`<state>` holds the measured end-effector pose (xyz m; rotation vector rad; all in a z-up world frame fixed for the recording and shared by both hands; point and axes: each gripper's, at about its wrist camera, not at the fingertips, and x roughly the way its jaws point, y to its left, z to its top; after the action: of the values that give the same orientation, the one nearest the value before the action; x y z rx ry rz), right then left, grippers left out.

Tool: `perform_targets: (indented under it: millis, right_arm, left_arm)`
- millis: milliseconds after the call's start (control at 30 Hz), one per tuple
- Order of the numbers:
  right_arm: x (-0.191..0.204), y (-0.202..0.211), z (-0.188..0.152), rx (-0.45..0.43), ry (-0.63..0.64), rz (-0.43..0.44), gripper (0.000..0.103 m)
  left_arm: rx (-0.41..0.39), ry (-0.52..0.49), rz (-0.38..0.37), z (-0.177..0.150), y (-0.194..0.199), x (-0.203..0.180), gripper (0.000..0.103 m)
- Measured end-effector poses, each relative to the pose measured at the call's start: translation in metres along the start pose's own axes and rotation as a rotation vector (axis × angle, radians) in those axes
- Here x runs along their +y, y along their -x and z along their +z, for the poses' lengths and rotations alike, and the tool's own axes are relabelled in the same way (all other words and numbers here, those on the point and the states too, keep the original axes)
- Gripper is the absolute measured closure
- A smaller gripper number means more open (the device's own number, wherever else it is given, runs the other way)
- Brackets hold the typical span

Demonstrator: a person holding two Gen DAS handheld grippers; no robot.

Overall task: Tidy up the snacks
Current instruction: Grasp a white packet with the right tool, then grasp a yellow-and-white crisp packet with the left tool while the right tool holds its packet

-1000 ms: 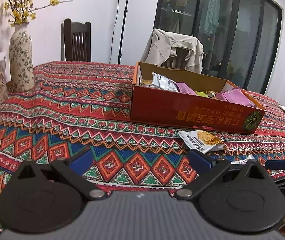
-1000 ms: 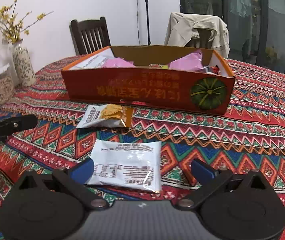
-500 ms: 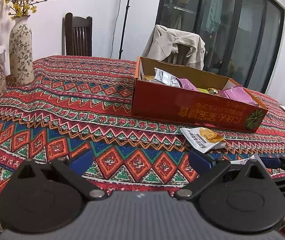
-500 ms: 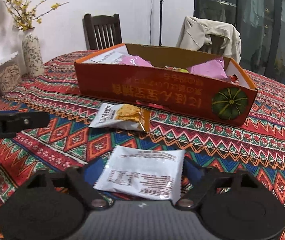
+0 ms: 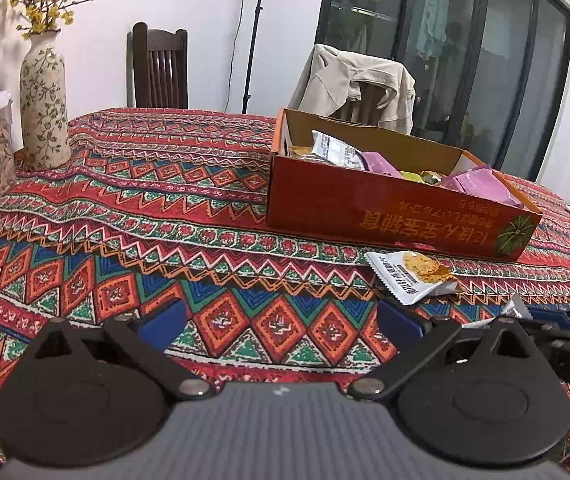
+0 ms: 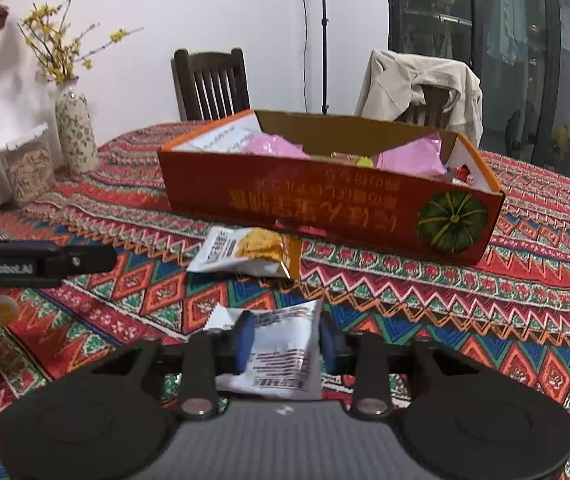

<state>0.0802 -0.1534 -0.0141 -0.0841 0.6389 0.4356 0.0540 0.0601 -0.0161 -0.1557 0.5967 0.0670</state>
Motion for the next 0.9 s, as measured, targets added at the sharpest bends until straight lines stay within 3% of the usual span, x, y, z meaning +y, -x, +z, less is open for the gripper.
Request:
perform_targets:
  millis: [233, 567, 900]
  right_arm:
    - [-0.015, 0.019, 0.004, -0.071, -0.018, 0.029, 0.09]
    - [-0.053, 0.037, 0.019, -0.156, -0.036, -0.018, 0.093]
    - [-0.085, 0.035, 0.035, -0.185, -0.062, -0.035, 0.093]
  left_arm:
    - [0.003, -0.019, -0.006, 0.01, 0.003, -0.019, 0.0]
    - [0.081, -0.027, -0.03, 0.033, -0.025, -0.073, 0.0]
    - [0.229, -0.038, 0.079, 0.043, -0.092, -0.116, 0.0]
